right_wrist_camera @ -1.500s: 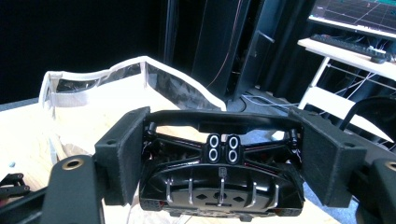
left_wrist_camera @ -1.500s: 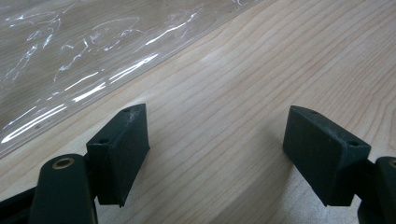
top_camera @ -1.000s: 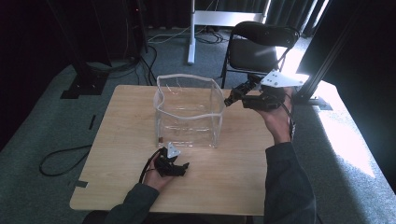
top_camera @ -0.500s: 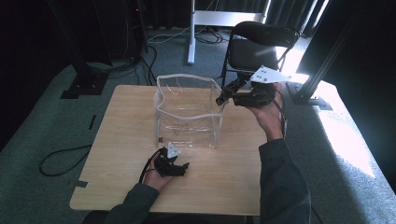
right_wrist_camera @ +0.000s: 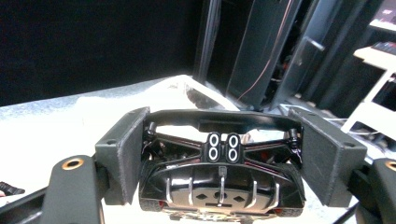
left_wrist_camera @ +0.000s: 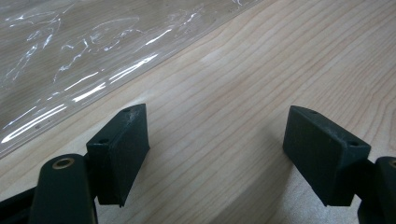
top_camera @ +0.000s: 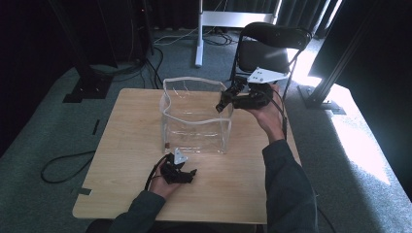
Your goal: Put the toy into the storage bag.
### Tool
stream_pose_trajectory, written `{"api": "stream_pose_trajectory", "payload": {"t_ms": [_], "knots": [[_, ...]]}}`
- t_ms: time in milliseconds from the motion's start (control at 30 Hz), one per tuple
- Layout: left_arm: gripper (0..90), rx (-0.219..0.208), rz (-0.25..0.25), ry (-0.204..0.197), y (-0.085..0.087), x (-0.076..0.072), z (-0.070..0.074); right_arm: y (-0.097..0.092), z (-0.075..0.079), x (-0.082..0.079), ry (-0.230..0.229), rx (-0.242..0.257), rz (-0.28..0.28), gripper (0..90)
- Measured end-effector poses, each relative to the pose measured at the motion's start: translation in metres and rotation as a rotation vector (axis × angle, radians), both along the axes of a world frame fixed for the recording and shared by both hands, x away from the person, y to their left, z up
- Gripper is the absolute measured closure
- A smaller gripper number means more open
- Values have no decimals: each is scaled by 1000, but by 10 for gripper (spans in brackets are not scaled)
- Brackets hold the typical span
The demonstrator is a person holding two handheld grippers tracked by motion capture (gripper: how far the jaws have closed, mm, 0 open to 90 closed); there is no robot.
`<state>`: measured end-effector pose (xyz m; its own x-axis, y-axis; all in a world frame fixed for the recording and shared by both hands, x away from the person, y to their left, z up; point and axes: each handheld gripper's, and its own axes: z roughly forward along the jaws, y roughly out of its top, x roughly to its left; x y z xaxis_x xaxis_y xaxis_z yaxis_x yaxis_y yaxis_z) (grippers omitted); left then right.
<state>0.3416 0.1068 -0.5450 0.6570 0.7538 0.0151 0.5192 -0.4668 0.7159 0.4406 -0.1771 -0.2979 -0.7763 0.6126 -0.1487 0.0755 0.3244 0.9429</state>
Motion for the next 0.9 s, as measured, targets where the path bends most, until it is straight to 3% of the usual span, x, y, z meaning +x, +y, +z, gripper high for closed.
{"api": "stream_pose_trajectory", "payload": {"t_ms": [367, 900], "knots": [[232, -3, 2, -1, 0, 0, 0, -2, -23, 31, 94, 15, 49, 245], [233, -5, 4, -1, -1, 0, 0, -14, -48, 48, 175, 27, 58, 244]]}}
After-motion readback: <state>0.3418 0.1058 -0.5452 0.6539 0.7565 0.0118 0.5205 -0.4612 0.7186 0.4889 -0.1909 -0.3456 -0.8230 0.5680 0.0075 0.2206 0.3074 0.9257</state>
